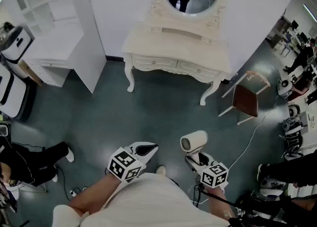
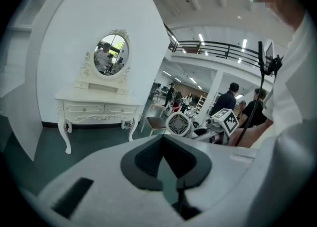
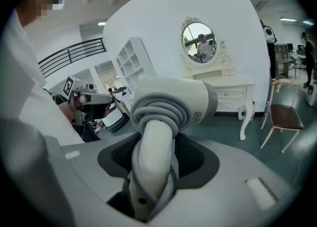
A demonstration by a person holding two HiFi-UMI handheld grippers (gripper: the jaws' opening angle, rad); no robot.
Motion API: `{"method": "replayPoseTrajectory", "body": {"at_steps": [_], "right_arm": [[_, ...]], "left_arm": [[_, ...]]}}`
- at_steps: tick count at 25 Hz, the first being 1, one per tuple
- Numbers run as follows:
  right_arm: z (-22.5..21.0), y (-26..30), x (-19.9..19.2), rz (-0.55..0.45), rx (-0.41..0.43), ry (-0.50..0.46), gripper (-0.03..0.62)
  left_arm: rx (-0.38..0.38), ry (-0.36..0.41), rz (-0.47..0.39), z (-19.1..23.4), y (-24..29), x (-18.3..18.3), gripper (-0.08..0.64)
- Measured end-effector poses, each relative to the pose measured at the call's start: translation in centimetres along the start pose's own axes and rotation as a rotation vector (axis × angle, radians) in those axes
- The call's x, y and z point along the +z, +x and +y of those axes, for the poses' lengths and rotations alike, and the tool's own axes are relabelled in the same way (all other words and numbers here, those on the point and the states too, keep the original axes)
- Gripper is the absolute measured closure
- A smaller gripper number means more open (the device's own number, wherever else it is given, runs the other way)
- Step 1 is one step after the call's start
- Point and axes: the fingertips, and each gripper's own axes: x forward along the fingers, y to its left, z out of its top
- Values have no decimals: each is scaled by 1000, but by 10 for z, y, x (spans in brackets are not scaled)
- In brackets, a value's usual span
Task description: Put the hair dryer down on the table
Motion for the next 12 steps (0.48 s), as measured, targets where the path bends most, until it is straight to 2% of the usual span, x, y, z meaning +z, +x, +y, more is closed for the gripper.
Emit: {"method": "replayPoseTrajectory", "body": {"at_steps": [5,12], "right_arm": [[34,28,11,7,40,-25,374],[73,55,16,18,35,-23,374]], "left_arm": [[42,-32,-8,20,-40,-19,561],[44,-42,-23,48,-81,-31,561]]}}
